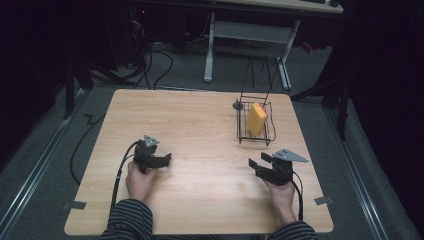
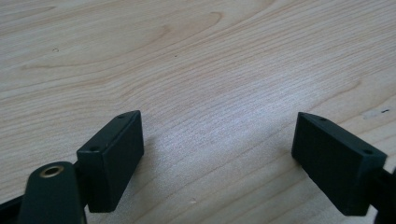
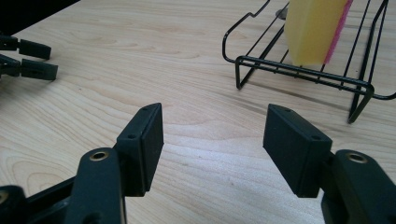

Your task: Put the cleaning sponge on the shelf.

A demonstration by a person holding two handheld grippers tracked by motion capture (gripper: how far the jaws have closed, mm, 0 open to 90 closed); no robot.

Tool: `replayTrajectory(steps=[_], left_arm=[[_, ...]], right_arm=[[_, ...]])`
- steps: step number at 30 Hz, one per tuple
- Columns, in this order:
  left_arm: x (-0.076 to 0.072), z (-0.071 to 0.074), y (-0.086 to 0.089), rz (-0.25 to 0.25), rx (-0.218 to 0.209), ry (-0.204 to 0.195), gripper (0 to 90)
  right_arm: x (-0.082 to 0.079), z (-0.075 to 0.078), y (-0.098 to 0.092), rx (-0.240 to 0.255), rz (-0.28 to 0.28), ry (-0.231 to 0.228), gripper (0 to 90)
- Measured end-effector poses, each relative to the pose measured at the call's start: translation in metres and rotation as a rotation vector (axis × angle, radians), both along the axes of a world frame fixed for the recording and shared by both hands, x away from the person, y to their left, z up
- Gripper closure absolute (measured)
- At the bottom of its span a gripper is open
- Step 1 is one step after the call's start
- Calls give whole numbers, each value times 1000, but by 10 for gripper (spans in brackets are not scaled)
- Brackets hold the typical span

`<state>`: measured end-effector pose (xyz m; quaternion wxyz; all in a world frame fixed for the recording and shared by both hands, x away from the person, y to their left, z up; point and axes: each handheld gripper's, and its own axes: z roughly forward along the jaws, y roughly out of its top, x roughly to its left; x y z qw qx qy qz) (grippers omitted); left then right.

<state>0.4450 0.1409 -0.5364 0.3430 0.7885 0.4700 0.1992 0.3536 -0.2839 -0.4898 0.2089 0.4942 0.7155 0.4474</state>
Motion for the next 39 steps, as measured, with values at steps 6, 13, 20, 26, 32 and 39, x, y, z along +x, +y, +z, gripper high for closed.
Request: replayTrajectory(steps=[6, 13, 20, 26, 32, 39], left_arm=[[0, 0, 0, 0, 0, 0, 174], [0, 0, 0, 0, 0, 0, 174], [0, 0, 0, -1, 0, 1, 174], [0, 0, 0, 0, -1, -1, 175], [0, 0, 0, 0, 0, 0, 174], [0, 0, 0, 0, 0, 0, 175]], right_arm=[[3, -5, 0, -6, -5, 10, 384], [8, -10, 2, -12, -14, 24, 386], [15, -17, 3, -28, -21, 47, 388], [21, -25, 3, -47, -32, 72, 389], [26, -33, 4, -70, -42, 96, 389], [31, -40, 7, -114, -40, 121, 388]])
